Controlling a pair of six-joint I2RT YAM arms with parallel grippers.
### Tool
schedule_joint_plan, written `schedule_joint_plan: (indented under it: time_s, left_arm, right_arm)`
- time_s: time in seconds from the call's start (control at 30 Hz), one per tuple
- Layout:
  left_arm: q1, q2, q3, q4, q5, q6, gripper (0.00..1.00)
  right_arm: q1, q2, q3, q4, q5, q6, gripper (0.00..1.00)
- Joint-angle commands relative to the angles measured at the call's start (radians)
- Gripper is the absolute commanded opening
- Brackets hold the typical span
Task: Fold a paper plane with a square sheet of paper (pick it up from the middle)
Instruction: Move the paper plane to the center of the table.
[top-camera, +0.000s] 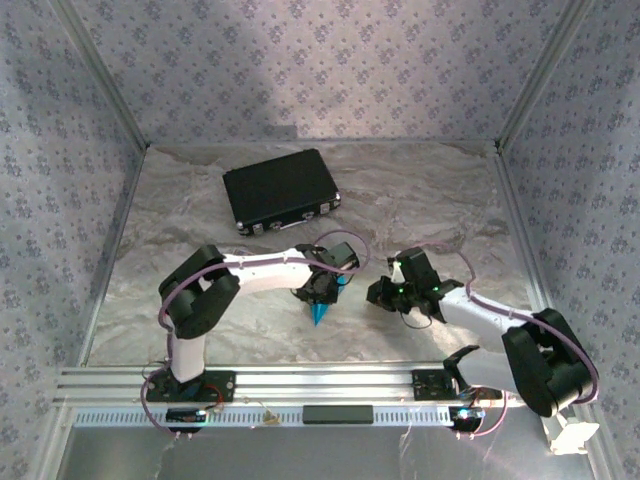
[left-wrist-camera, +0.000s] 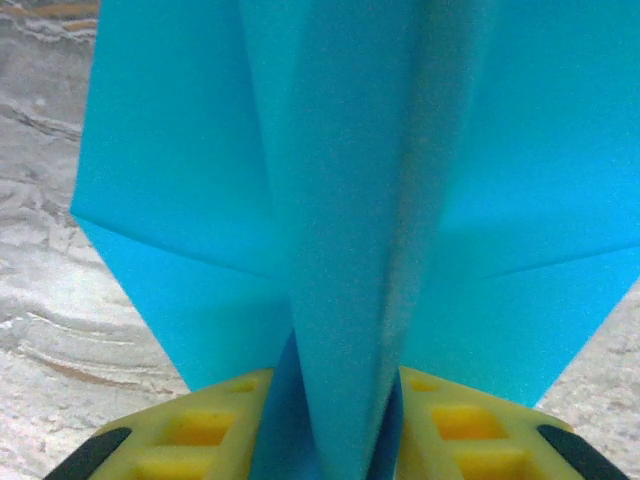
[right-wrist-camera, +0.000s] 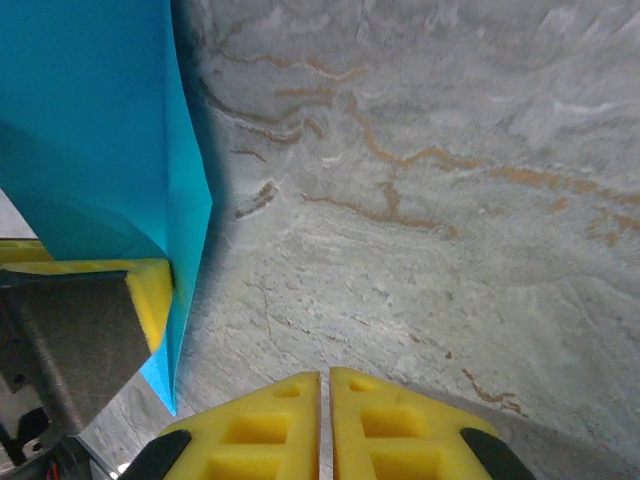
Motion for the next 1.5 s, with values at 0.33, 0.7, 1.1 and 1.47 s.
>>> schedule_joint_plan:
  time_s: [0.33, 0.7, 1.1, 1.47]
  left_arm:
    - [-0.022, 0.092, 0.092, -0.167, -0.056, -0.151, 0.37]
    - [-0.026, 0.082, 0.123, -0.178, -0.053, -0.175, 0.4]
    - [-0.026, 0.001, 0.159, -0.209, -0.06, -0.181, 0.45]
    - [-0.022, -0.155, 0.147, -0.222, -0.118, -0.153, 0.51]
  right_arm:
    - [-0.051, -0.068, -0.009, -0.057, -0.006, -0.035, 0.13]
    - [-0.069, -0.085, 0.001, -0.078, -0.016, -0.043, 0.14]
    - [-0.139, -0.159, 0.05, -0.196, 0.011, -0.103, 0.16]
    - [-0.243, -0.24, 0.209, -0.37, 0.195, -0.206, 0.34]
